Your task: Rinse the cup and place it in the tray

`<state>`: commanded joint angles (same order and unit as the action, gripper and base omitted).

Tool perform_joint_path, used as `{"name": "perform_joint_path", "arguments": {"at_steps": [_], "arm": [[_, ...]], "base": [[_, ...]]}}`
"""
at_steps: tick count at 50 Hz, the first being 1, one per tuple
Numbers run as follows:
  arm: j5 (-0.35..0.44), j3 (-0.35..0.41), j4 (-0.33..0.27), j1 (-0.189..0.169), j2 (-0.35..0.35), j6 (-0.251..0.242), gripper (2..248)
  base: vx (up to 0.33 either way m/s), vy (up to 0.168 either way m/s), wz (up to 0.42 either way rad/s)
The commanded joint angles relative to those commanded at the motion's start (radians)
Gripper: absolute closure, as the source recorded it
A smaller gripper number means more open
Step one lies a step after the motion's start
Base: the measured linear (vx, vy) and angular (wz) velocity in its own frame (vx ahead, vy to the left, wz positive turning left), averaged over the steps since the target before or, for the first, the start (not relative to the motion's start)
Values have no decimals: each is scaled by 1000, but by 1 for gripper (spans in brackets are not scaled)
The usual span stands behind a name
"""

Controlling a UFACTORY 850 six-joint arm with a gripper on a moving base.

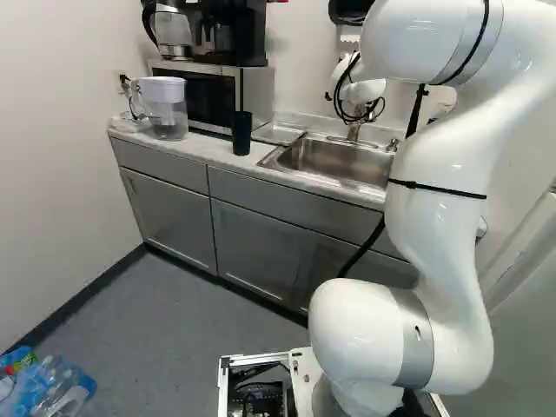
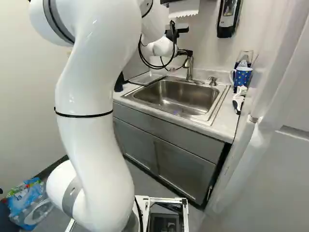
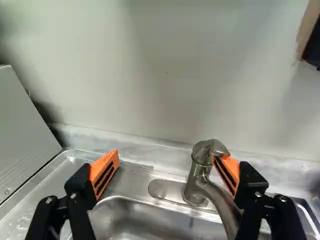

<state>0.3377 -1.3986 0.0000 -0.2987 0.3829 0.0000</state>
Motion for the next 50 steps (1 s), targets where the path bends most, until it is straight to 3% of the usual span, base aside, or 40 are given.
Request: {"name": "perform_joint_path", "arguments": {"at_steps": [28, 50], "arm": [[2, -7, 0, 6, 6, 0, 3], [59, -45, 0, 16, 38, 0, 3]], "base": [[0, 0, 0], [0, 0, 0]]}}
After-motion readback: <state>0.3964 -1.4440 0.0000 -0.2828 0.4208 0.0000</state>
